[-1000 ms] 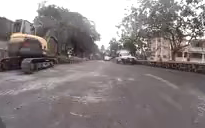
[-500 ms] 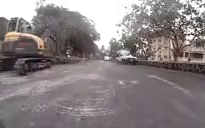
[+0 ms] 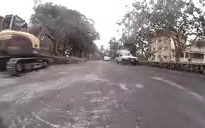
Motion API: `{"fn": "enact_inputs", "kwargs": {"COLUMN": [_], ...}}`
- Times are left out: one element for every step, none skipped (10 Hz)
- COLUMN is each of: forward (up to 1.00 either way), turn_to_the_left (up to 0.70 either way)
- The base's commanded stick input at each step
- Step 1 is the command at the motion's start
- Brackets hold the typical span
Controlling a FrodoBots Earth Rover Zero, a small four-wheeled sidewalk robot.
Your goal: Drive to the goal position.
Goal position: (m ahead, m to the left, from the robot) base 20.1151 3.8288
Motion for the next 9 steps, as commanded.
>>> {"fn": "enact_inputs", "kwargs": {"forward": [0.70,0.70,0.70,0.70,0.70,0.70,0.70,0.70,0.70], "turn_to_the_left": [0.00,0.00,0.00,0.00,0.00,0.00,0.00,0.00,0.00]}}
